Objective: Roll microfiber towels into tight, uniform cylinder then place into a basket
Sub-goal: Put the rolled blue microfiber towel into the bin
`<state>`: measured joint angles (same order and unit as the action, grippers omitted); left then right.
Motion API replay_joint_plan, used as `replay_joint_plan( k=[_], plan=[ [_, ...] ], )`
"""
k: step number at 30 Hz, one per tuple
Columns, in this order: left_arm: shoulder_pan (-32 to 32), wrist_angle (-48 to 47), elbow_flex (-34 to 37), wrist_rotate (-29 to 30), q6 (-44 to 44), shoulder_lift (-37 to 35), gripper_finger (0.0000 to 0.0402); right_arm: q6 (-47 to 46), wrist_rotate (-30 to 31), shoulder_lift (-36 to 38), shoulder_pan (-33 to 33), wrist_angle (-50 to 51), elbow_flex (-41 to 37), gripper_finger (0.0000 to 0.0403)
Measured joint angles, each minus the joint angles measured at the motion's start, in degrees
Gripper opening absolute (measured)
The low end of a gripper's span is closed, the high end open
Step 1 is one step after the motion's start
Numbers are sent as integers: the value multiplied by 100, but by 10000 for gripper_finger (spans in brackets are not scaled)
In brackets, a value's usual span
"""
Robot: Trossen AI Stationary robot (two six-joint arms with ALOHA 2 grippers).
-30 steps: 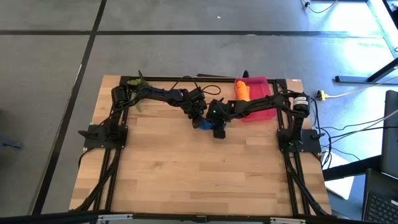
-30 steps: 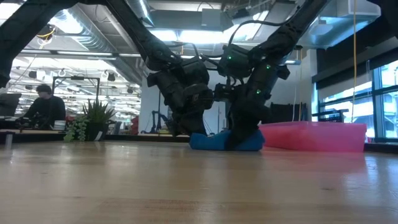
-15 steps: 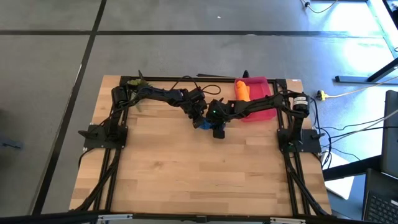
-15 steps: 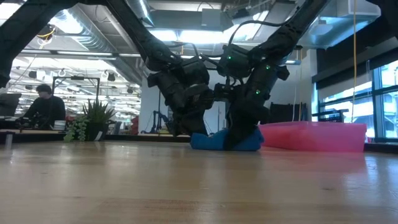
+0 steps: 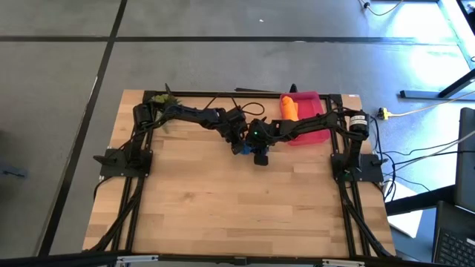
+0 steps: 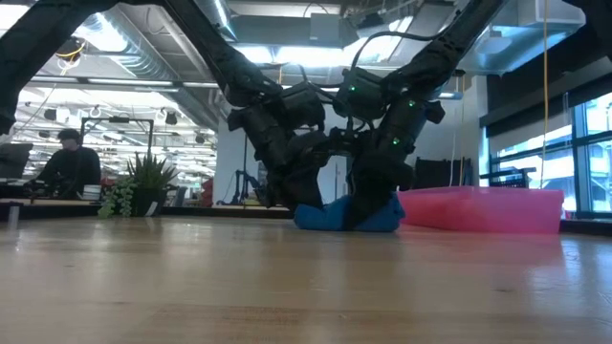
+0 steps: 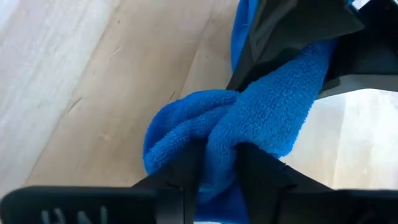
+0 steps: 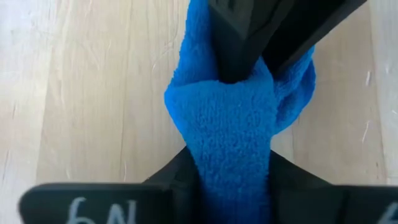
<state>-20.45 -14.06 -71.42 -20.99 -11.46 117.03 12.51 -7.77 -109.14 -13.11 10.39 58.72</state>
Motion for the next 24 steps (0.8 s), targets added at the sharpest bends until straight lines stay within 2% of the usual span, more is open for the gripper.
replay_joint_plan(
  k=[5,14,19,24],
  plan=[
    [-82,-74,7,-337,-1,-50,101,0,-106,0,-2,2,0,54],
    [-160,-300,11,-112,314,-715,99,0,-133,0,-2,11,0,43],
    [-155,-656,11,412,456,-1291,99,-23,-141,27,-27,29,3,43],
    [-155,-1072,9,1017,452,-2098,99,-352,-483,283,-275,309,50,43]
  ],
)
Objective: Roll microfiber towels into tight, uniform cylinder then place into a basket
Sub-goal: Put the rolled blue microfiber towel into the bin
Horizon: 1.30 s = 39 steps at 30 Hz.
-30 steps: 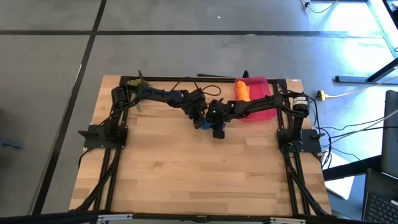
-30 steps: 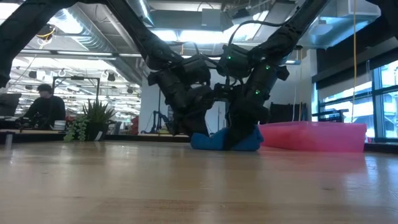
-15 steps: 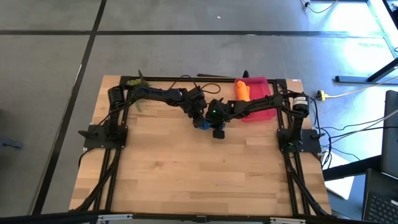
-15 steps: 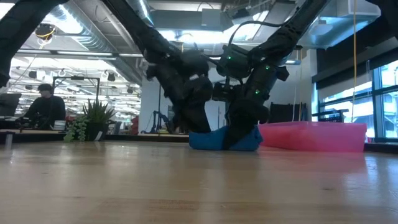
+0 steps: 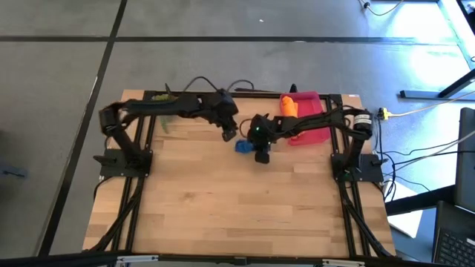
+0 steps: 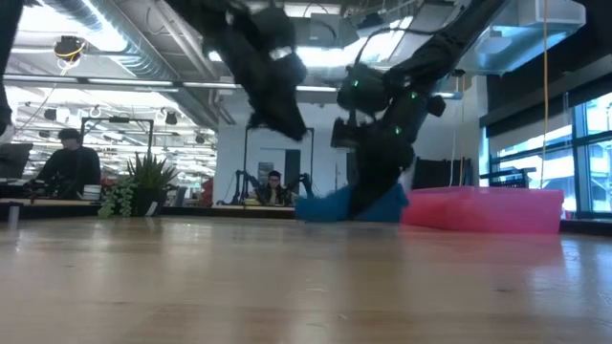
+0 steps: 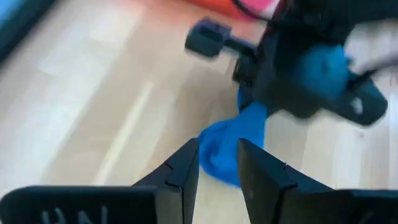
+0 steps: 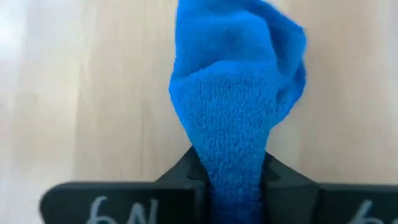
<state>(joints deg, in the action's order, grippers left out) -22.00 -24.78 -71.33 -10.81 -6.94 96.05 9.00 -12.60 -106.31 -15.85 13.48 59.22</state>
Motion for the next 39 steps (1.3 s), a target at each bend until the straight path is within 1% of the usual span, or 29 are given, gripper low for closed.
replay_joint_plan(
  k=[5,7,9,13,17,19,21,24,30,32,34,37,39],
  plan=[
    [61,-343,-7,583,-4,-804,99,-392,142,617,-343,260,24,43],
    [84,-467,-9,765,-12,-1086,99,-726,300,925,-473,359,24,43],
    [128,-470,-11,886,-29,-1343,99,-1056,669,1254,-602,594,33,44],
    [232,-496,-11,1123,-37,-1697,99,-1707,1590,1860,-853,1246,33,45],
    [332,-491,-13,1189,-50,-1820,99,-2395,2443,2341,-1102,1979,36,45],
    [387,-484,-13,1187,-50,-1823,98,-2815,2752,2507,-1305,2289,36,45],
    [437,-487,-13,1187,-46,-1821,98,-3121,2834,2573,-1516,2636,37,45],
    [506,-486,-13,1186,-45,-1794,98,-3298,2879,2516,-1840,2913,14,46],
    [628,-479,-11,1185,-13,-1793,98,-3573,2971,2488,-2641,2823,-442,46],
    [648,-478,-11,1183,0,-1793,98,-3410,2959,2493,-2895,2662,-621,47],
    [647,-479,-11,1183,0,-1793,98,-3117,2779,2491,-3055,2308,-819,47],
    [647,-476,-11,1183,2,-1793,98,-2831,2673,2491,-3183,1820,-1113,47],
    [647,-476,-11,1183,2,-1793,98,-2797,2592,2491,-3230,1618,-1347,47]
  ],
)
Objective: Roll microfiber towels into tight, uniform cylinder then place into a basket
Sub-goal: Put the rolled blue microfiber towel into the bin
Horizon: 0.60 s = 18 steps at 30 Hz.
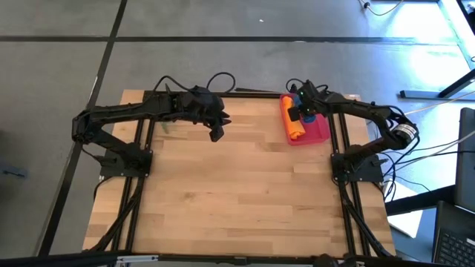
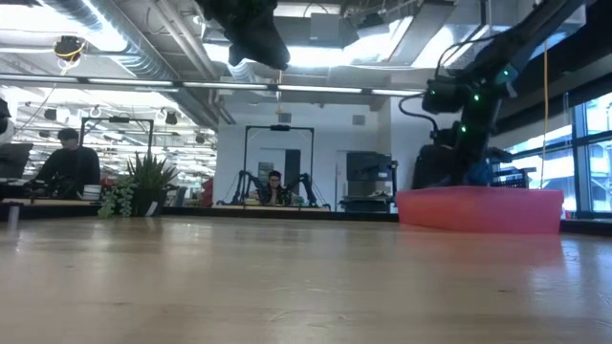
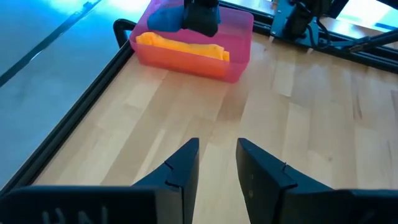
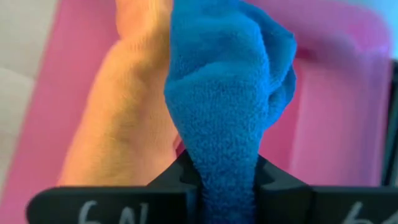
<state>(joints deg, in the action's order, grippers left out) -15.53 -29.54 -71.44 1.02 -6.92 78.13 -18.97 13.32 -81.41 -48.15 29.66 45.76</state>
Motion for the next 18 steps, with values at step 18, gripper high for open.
replay_joint_plan(
  k=[18],
  plan=[
    [-4,15,0,0,0,0,98,-3,-415,2,-49,-1375,-1045,62]
  ],
)
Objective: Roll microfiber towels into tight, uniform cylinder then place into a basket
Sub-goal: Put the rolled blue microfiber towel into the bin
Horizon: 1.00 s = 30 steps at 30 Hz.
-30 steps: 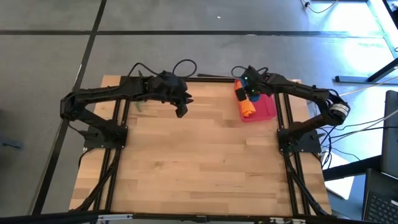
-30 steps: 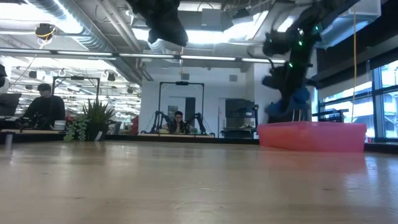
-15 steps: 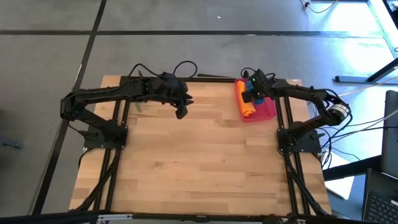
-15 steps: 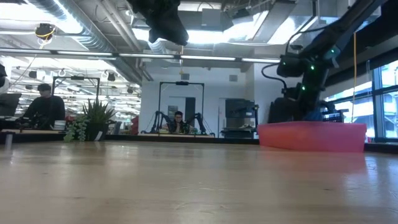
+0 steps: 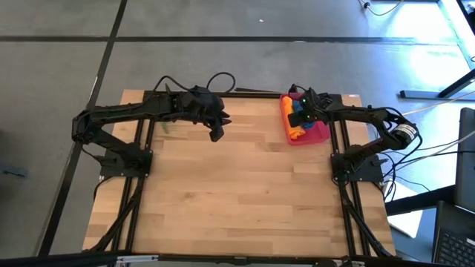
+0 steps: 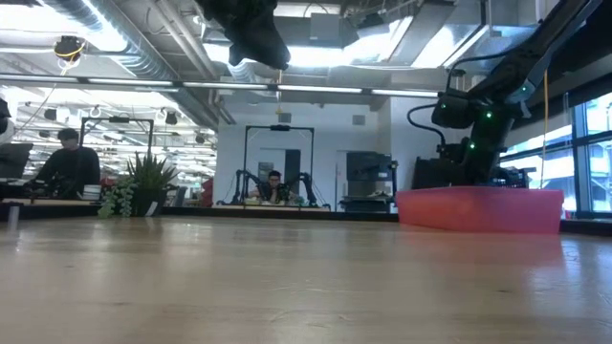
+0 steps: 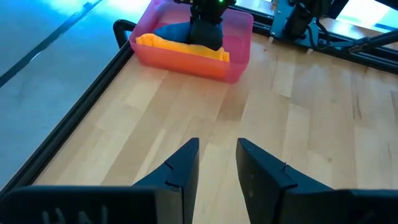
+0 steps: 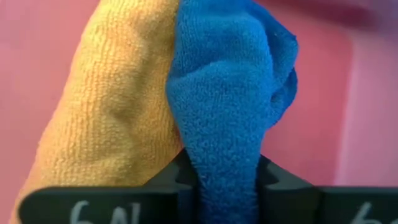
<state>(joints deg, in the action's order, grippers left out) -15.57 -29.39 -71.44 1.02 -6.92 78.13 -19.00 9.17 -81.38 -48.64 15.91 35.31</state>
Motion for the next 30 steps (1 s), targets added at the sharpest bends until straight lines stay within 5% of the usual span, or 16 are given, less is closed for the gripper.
replay_joint_plan(
  k=[21,30],
  plan=[
    [0,2,0,0,-21,0,98,96,-181,0,0,-29,0,253],
    [0,1,0,1,-20,0,98,-14,-319,0,0,175,191,283]
  ],
)
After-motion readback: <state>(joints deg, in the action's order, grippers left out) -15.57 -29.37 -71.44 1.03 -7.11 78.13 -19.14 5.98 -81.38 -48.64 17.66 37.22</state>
